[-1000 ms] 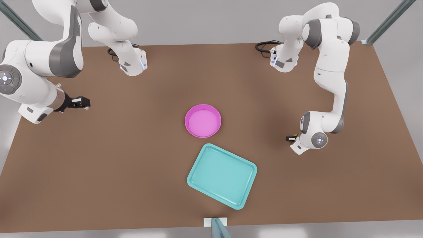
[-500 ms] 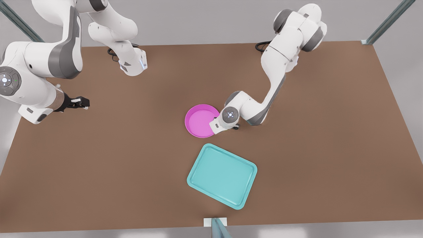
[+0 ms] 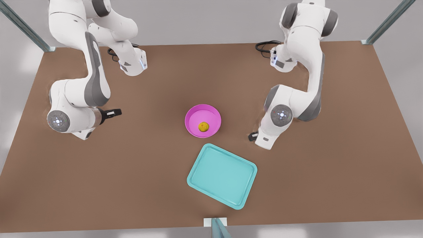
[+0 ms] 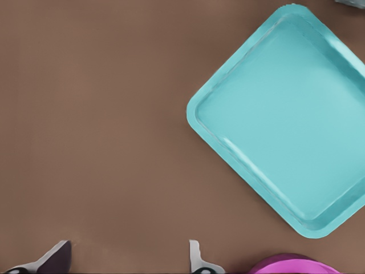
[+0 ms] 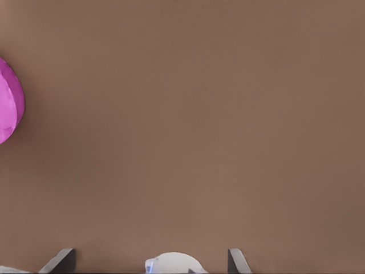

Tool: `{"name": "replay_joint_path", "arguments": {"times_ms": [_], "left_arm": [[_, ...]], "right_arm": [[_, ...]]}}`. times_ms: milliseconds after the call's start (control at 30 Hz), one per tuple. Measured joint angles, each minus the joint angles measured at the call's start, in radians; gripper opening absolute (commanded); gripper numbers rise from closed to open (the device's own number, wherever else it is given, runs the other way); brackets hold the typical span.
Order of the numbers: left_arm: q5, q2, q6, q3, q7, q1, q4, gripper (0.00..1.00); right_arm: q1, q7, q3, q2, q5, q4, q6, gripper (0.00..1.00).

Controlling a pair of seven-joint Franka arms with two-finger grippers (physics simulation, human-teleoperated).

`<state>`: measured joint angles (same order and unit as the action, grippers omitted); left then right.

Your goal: Place the orange on the plate with the left arm and the plate on the tray with the right arm

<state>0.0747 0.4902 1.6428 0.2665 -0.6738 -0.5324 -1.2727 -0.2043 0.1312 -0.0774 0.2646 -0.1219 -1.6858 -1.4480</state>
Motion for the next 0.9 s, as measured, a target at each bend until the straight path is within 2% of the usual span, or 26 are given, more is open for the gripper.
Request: {"name": "replay_joint_path", "arguments": {"times_ms": [67,100,167,200,267,467,833,867,900], "left_arm": [[0.006,-0.045,-0.126,0.159,0.065,0.011,0.114,1.00],[0.007,-0.084,-0.177,0.140,0.095,0.059,0.129,1.00],[-0.011,-0.190,-0.232,-0.121,0.149,0.309,0.065,1.00],[-0.026,-0.268,-0.235,-0.197,0.175,0.382,-0.024,1.00],[-0.044,-0.336,-0.240,-0.253,0.221,0.442,-0.087,1.00],[-0.063,-0.334,-0.310,-0.269,0.334,0.450,-0.036,1.00],[-0.078,-0.338,-0.360,-0.241,0.464,0.453,-0.033,1.00],[-0.078,-0.339,-0.364,-0.233,0.472,0.452,-0.033,1.00],[-0.078,-0.340,-0.368,-0.225,0.480,0.451,-0.034,1.00]], "right_arm": [[-0.125,-0.027,0.003,0.049,-0.091,-0.074,-0.131,1.00],[-0.180,-0.042,0.004,0.058,-0.131,-0.125,-0.209,1.00],[-0.256,-0.073,0.007,0.048,-0.201,-0.240,-0.374,1.00],[-0.278,-0.088,0.015,0.035,-0.234,-0.293,-0.450,1.00],[-0.303,-0.116,0.027,0.026,-0.315,-0.366,-0.580,1.00],[-0.293,-0.166,0.055,0.129,-0.490,-0.350,-0.762,1.00],[-0.303,-0.208,0.137,0.272,-0.541,-0.311,-0.846,1.00],[-0.304,-0.210,0.143,0.278,-0.545,-0.307,-0.848,0.88],[-0.304,-0.212,0.146,0.282,-0.551,-0.301,-0.850,0.60]]}}
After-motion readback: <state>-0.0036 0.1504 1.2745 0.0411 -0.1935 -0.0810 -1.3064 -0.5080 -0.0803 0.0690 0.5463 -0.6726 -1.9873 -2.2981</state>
